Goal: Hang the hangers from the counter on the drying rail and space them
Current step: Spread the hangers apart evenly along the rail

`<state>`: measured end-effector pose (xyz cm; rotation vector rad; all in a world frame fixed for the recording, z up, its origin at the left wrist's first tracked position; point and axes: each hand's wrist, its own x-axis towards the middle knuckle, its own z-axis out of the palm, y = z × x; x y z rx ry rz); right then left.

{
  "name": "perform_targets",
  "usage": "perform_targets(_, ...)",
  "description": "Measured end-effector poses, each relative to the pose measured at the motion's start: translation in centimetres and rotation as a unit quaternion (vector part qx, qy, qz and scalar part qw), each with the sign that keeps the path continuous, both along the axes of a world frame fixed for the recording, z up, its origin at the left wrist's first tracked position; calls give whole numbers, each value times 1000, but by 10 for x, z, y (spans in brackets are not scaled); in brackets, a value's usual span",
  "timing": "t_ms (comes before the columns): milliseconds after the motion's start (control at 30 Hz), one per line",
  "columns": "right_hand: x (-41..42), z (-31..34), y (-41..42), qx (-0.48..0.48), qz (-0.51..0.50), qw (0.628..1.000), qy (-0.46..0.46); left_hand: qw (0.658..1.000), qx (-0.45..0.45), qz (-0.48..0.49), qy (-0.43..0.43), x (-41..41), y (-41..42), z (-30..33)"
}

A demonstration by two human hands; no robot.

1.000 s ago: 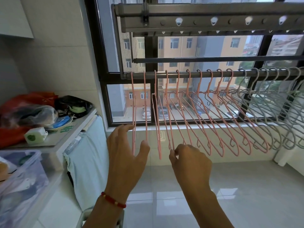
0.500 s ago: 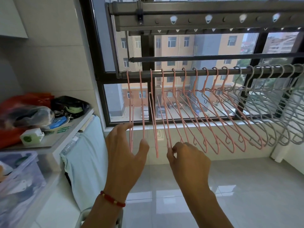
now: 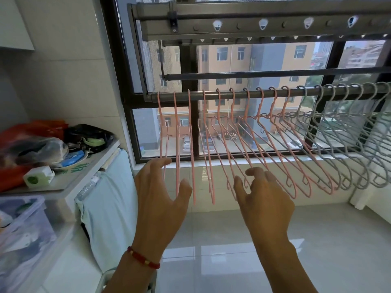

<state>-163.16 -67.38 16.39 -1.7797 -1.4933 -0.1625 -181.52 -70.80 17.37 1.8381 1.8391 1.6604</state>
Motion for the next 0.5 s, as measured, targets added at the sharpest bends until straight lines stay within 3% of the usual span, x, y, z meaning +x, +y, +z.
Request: perform_targets(500, 32, -8, 9, -84, 7, 995, -50, 1000, -13, -17, 4, 44, 13, 2)
